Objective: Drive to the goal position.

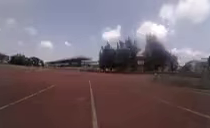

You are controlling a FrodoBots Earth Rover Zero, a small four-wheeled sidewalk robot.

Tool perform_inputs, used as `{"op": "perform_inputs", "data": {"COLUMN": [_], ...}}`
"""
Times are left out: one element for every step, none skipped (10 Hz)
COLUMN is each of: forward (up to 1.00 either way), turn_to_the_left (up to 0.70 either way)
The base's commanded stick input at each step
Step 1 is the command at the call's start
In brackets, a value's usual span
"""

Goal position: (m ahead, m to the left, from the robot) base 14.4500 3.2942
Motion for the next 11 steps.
{"op": "perform_inputs", "data": {"forward": [0.70,0.70,0.70,0.70,0.70,0.70,0.70,0.70,0.70,0.70,0.70], "turn_to_the_left": [0.00,0.00,0.00,0.00,0.00,0.00,0.00,0.00,0.00,0.00,0.00]}}
